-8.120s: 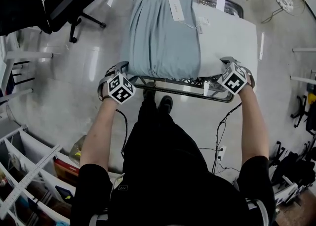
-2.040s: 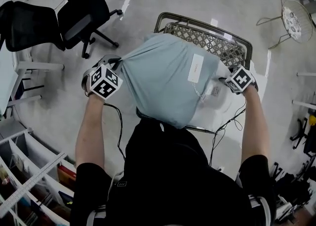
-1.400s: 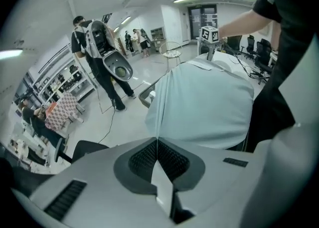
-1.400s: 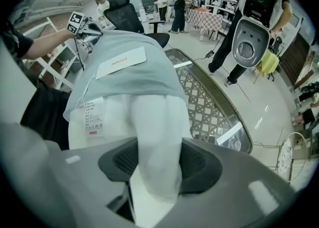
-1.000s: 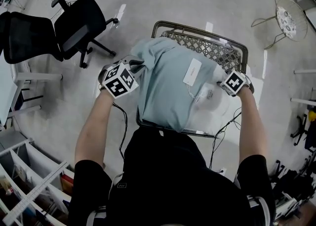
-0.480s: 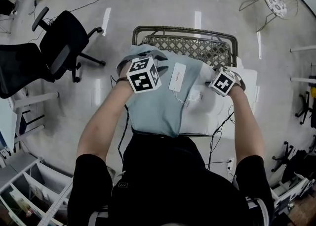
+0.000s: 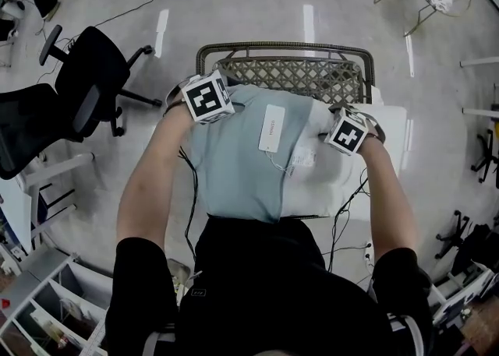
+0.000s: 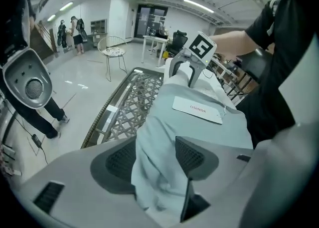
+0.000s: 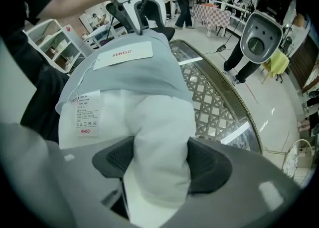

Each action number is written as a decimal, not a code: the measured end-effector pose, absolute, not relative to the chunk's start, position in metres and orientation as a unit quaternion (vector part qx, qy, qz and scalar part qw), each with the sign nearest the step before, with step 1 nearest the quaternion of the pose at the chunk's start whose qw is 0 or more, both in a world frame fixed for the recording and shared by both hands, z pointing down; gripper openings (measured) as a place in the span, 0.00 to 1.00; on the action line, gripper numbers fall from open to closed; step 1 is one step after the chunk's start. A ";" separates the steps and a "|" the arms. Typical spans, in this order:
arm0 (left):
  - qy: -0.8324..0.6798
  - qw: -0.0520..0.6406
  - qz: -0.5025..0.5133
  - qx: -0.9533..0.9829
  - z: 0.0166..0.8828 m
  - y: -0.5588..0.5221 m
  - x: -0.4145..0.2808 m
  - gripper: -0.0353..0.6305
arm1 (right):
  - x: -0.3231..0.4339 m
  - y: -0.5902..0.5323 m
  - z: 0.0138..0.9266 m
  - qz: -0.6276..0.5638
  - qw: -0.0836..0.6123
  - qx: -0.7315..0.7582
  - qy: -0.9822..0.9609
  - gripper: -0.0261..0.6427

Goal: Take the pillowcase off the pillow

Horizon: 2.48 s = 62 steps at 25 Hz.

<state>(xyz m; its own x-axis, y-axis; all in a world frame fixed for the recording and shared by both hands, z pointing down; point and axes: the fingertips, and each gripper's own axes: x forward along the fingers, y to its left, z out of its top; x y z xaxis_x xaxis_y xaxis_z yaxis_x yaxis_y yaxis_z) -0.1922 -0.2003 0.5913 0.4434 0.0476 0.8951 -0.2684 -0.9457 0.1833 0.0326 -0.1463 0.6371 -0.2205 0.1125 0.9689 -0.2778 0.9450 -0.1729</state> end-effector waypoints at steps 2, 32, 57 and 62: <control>-0.047 0.161 0.534 0.829 0.594 -0.199 -0.197 0.42 | 0.032 -0.146 0.639 0.161 0.619 0.053 -0.767 0.55; -0.048 0.136 0.580 0.802 0.579 -0.153 -0.283 0.07 | 0.053 -0.139 0.591 0.160 0.601 0.048 -0.782 0.36; -0.077 0.184 0.529 0.825 0.618 -0.003 -0.320 0.40 | -0.033 -0.084 0.587 0.112 0.605 0.041 -0.787 0.64; -0.048 0.215 0.486 0.846 0.641 0.035 -0.295 0.51 | -0.039 -0.061 0.591 0.100 0.616 0.037 -0.781 0.66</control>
